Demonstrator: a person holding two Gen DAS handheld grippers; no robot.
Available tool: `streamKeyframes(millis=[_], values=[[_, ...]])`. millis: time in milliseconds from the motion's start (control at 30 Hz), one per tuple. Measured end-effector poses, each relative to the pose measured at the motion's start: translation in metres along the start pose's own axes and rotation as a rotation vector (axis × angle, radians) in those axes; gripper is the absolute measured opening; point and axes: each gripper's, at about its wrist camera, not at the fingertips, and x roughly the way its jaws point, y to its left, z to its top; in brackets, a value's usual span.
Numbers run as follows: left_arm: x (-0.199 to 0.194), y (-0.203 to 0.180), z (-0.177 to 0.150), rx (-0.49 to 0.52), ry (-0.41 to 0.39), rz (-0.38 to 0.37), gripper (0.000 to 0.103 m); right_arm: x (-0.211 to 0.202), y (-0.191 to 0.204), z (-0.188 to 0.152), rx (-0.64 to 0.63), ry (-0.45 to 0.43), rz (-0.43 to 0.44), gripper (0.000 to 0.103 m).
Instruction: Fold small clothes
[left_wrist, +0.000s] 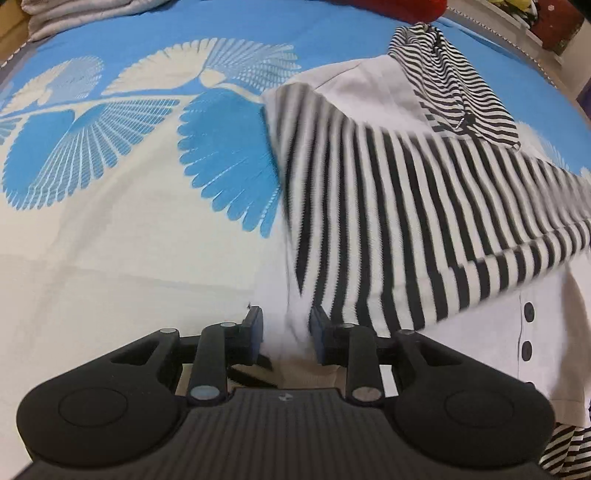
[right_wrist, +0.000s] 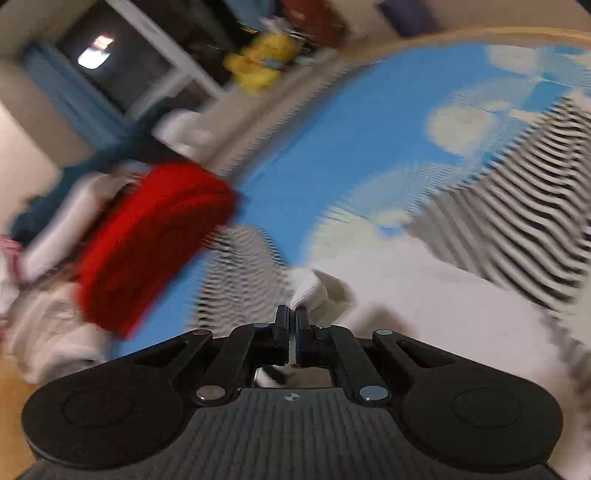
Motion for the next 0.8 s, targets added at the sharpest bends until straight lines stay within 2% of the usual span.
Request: streamKeyframes(millis=[33, 67, 100, 133, 167, 200, 267, 300, 333, 367, 400, 433, 467, 500, 600, 700, 800], values=[[-0.003, -0.001, 0.000, 0.011, -0.002, 0.009, 0.032, 0.011, -0.006, -0.006, -0.020, 0.067, -0.116, 0.002], [-0.007, -0.004, 0.001, 0.031, -0.010, 0.022, 0.032, 0.028, -0.015, -0.012, -0.040, 0.171, -0.240, 0.003], [-0.011, -0.006, 0.002, 0.053, -0.021, 0.038, 0.032, 0.039, -0.026, -0.017, -0.018, 0.251, -0.320, 0.003], [-0.015, -0.009, 0.003, 0.061, -0.035, 0.051, 0.032, 0.041, -0.039, -0.019, 0.044, 0.269, -0.370, 0.006], [-0.020, -0.011, 0.004, 0.059, -0.053, 0.048, 0.032, 0.037, -0.045, -0.017, 0.089, 0.249, -0.388, 0.006], [-0.026, -0.013, 0.006, 0.053, -0.076, 0.021, 0.032, 0.033, -0.043, -0.014, 0.086, 0.221, -0.379, 0.006], [-0.028, -0.017, 0.007, 0.068, -0.086, -0.014, 0.032, 0.024, -0.028, -0.005, 0.035, 0.143, -0.288, 0.007], [-0.023, -0.019, 0.006, 0.076, -0.065, -0.012, 0.032, 0.021, -0.020, -0.003, 0.011, 0.118, -0.222, 0.012], [-0.016, -0.018, 0.004, 0.074, -0.028, -0.002, 0.032, 0.022, -0.014, -0.001, -0.007, 0.123, -0.170, 0.024], [-0.009, -0.019, 0.003, 0.067, 0.007, 0.003, 0.032, 0.026, -0.012, -0.003, -0.022, 0.159, -0.132, 0.036], [-0.004, -0.017, 0.002, 0.054, 0.036, 0.001, 0.032, 0.037, -0.012, -0.006, -0.032, 0.238, -0.121, 0.041], [-0.005, -0.016, 0.002, 0.046, 0.037, 0.002, 0.032, 0.049, -0.014, -0.010, -0.041, 0.338, -0.136, 0.042], [-0.009, -0.017, 0.003, 0.047, 0.022, 0.005, 0.032, 0.058, -0.017, -0.016, -0.042, 0.414, -0.185, 0.041], [-0.017, -0.019, 0.004, 0.055, -0.007, 0.003, 0.032, 0.057, -0.020, -0.021, -0.023, 0.416, -0.235, 0.036], [-0.044, -0.029, 0.006, 0.086, -0.100, -0.032, 0.034, 0.044, -0.009, -0.015, -0.047, 0.372, -0.222, 0.036], [-0.067, -0.039, 0.004, 0.099, -0.175, -0.043, 0.035, 0.020, 0.013, -0.002, -0.160, 0.258, -0.125, 0.036], [-0.095, -0.051, 0.001, 0.121, -0.293, -0.040, 0.045, -0.005, 0.025, 0.015, -0.244, 0.153, -0.037, 0.036]])
